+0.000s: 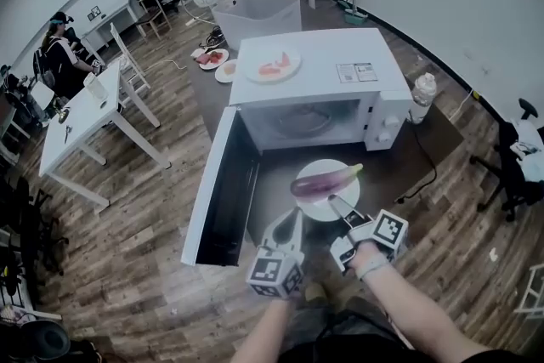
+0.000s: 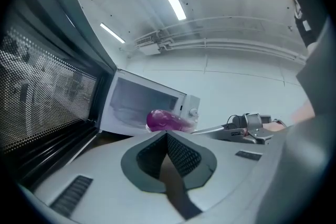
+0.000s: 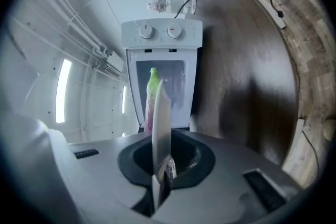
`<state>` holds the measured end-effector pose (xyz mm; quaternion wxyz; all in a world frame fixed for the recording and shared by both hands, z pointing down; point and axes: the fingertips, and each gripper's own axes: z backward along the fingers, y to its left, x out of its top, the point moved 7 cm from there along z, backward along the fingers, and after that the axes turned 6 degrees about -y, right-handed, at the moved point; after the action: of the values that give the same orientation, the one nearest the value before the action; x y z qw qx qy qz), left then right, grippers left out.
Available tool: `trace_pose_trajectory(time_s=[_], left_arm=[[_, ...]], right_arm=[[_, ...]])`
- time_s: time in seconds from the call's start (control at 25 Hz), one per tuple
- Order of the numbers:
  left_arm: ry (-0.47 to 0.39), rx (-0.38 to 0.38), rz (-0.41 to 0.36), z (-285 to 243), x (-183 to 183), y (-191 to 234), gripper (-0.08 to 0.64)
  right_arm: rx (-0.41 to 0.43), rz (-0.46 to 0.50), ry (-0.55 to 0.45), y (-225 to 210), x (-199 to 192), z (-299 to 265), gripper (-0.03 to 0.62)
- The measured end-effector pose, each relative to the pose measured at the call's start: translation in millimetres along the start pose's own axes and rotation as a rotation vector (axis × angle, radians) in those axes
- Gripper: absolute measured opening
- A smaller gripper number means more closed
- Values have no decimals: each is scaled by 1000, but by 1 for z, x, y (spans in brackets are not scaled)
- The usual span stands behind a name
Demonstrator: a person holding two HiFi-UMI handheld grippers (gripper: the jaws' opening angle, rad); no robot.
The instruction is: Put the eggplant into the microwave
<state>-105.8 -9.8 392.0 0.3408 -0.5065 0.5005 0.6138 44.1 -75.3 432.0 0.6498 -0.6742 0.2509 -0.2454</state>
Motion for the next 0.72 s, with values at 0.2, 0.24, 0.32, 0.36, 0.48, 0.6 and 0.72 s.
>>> trace_pose_trajectory(time_s=[0.2, 0.24, 0.32, 0.36, 0.48, 0.6, 0.72], left_arm=[[1, -17, 3, -18, -7, 15, 2], [1, -21, 6, -23, -9, 16, 2], [1, -29, 16, -31, -14, 19, 2], [-1, -33, 25, -34, -17, 21, 2], [-9, -36, 39, -41, -21, 27, 2], [-7, -12, 15, -50, -19, 38, 2], [-16, -10, -8, -60, -15, 47, 2]], right_arm=[[3, -14, -29, -9, 9, -23, 9], [7, -14, -34, -10, 12, -27, 9], [15, -16, -39, -14, 17, -36, 9], [16, -20, -39, -16, 19, -39, 9], [6, -17, -25, -24, 23, -50, 9], [19, -8, -14, -26, 28, -67, 9], [34, -12, -18, -26, 33, -85, 9]])
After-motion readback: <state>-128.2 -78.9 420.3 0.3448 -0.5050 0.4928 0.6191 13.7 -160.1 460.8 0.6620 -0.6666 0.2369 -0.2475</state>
